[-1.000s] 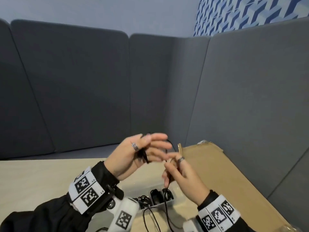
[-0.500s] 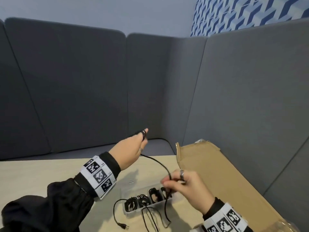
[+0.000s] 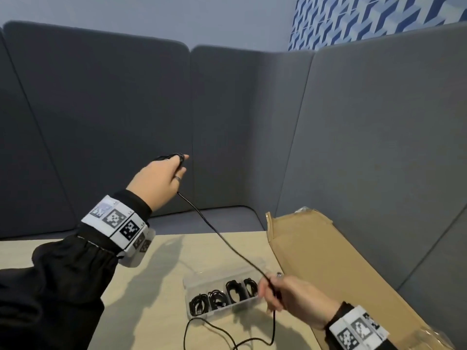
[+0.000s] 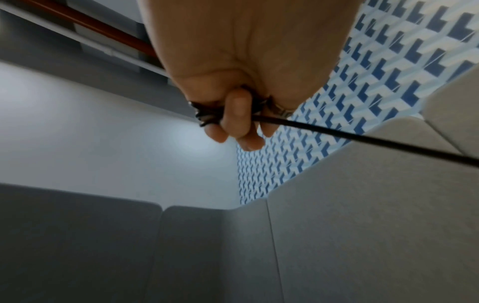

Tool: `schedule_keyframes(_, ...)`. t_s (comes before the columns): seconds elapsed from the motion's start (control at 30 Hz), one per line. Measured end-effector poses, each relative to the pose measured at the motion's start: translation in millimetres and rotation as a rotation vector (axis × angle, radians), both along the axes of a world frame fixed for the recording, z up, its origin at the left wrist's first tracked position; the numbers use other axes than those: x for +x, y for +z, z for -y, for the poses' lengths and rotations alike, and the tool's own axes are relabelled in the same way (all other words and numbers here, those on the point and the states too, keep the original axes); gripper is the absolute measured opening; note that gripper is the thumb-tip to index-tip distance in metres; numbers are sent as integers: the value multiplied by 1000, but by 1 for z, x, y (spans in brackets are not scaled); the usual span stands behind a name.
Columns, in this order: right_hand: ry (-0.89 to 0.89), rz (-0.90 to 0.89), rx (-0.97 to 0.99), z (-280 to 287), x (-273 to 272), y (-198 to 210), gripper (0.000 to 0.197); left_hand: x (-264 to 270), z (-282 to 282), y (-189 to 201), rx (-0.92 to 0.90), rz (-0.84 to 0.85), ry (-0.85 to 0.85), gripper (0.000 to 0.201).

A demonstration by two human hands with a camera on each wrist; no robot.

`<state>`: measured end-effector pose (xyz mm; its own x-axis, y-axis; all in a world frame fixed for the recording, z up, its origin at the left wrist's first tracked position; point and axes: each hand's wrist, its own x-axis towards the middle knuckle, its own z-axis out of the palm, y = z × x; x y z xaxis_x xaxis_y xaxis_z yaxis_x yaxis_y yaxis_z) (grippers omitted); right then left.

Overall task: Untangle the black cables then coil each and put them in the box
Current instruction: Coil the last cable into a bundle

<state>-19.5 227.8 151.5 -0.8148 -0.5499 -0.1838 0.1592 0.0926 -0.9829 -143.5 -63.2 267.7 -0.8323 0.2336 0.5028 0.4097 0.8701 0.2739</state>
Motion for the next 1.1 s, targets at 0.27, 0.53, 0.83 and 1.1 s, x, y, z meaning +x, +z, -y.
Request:
schedule_keyframes(0.27, -217, -439, 487, -21, -12, 31, 20, 15, 8, 9, 133, 265, -7, 78)
schedule_keyframes(0.53, -811, -825, 524, -33, -17, 62, 30, 47, 8, -16, 247, 992, -539, 73)
schedule_keyframes(0.83, -836, -849, 512, -30, -40, 45, 38, 83, -43, -27, 926, 1225, -1331, 37)
schedule_keyframes(1.1, -92, -326, 289, 28, 3, 16, 24, 59, -79, -24, 1172, 506, -763, 40)
